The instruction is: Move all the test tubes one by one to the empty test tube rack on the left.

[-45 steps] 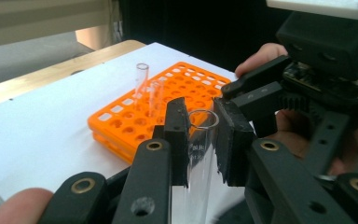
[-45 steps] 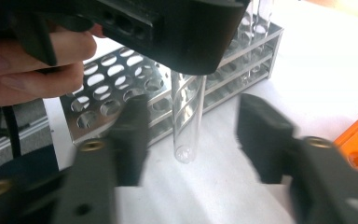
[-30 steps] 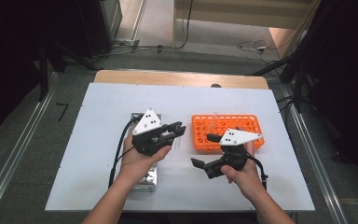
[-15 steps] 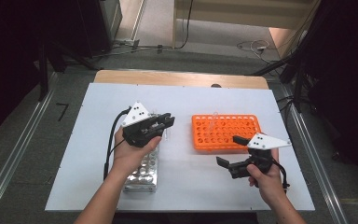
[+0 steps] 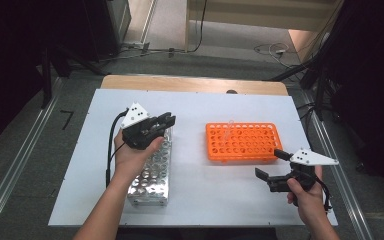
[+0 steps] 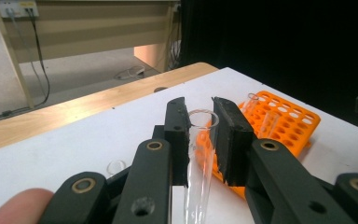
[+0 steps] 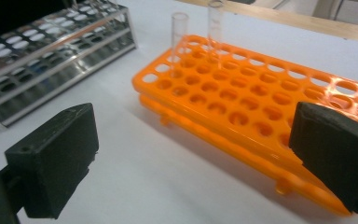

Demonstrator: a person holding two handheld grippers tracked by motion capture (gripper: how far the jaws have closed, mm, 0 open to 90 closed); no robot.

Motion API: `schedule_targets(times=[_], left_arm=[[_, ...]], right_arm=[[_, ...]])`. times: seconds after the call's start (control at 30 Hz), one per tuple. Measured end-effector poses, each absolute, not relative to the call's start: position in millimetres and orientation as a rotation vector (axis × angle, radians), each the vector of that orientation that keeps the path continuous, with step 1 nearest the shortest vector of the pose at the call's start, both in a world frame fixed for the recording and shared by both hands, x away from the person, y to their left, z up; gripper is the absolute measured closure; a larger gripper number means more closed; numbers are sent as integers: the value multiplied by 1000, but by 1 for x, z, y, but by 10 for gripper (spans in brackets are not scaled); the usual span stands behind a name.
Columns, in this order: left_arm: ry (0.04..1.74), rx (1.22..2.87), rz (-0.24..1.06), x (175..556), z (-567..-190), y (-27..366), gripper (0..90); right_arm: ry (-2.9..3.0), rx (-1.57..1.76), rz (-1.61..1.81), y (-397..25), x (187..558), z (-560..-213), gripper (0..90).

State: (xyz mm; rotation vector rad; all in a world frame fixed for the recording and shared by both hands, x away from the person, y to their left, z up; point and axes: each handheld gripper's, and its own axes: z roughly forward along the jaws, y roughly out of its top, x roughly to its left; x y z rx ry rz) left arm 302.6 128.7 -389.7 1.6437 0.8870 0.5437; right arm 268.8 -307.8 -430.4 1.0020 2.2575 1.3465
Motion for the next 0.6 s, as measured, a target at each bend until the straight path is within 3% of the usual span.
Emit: schedule_targets(times=[0.6], left_arm=[[959, 1615, 608, 310, -410, 137, 764]], right_arm=[[2255, 1027, 1353, -314, 274, -436, 0]])
